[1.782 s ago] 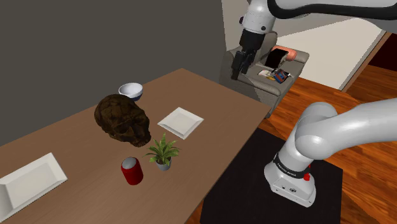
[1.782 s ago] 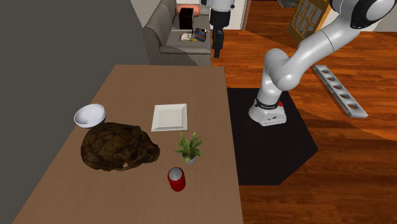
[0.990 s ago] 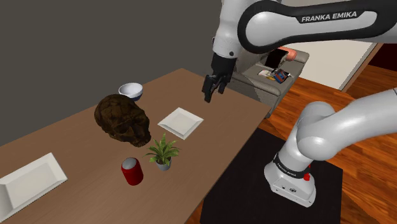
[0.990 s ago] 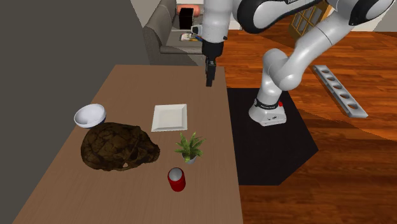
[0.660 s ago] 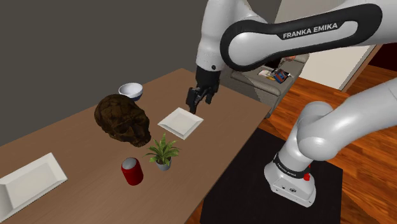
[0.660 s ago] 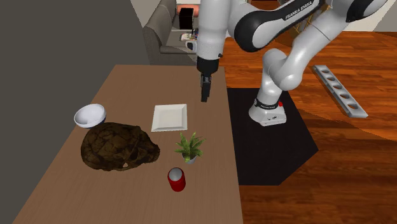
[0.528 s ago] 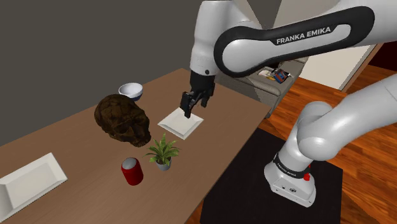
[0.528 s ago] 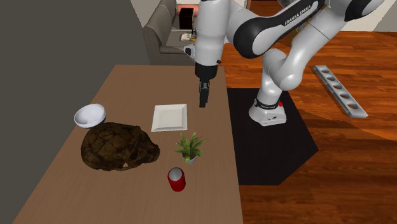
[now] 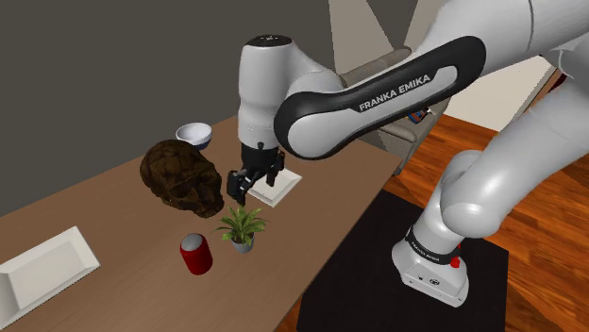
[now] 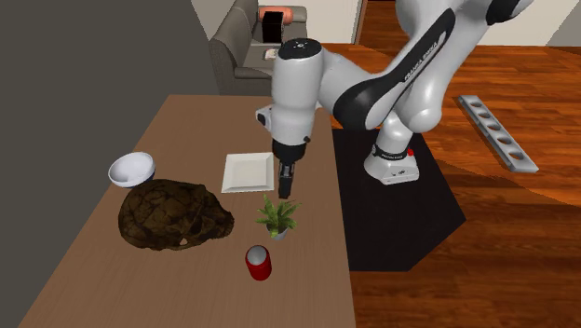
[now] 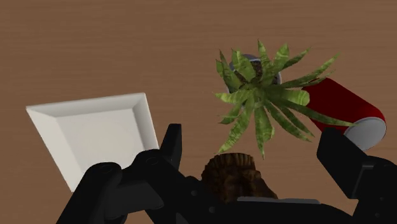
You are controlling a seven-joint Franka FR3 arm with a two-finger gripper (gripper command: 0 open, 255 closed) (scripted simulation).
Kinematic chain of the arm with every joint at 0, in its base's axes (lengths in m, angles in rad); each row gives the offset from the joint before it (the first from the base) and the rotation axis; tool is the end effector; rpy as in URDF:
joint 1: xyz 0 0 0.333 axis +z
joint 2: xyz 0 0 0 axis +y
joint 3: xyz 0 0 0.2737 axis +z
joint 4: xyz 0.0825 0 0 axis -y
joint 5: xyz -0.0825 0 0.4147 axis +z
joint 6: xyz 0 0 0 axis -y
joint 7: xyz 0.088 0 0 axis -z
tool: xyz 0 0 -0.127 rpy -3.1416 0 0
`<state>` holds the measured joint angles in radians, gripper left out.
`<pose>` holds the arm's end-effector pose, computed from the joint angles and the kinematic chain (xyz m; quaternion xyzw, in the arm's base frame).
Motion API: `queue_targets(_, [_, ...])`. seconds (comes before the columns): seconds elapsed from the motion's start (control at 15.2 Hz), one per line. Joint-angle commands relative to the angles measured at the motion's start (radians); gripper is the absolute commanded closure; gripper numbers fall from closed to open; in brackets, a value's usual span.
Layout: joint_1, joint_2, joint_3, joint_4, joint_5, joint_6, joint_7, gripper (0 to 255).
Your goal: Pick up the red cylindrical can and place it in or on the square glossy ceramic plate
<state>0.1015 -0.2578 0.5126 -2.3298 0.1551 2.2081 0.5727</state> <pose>0.4222 0.3024 0.3607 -0.9982 0.0259 -0.0442 0.0319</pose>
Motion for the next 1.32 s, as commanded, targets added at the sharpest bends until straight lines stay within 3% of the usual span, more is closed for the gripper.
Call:
queue_targets(0.0, [-0.008, 0.077, 0.039, 0.049, -0.046, 0.026, 0.068, 0])
queue_targets(0.4, [0.011, 0.342, 0.118, 0.218, -0.263, 0.074, 0.31, 0])
queue_targets(0.79, [0.133, 0.606, 0.087, 0.442, -0.473, 0.048, 0.511, 0])
queue_targets(1.25, [0.156, 0.669, 0.057, 0.429, -0.523, 0.113, 0.542, 0])
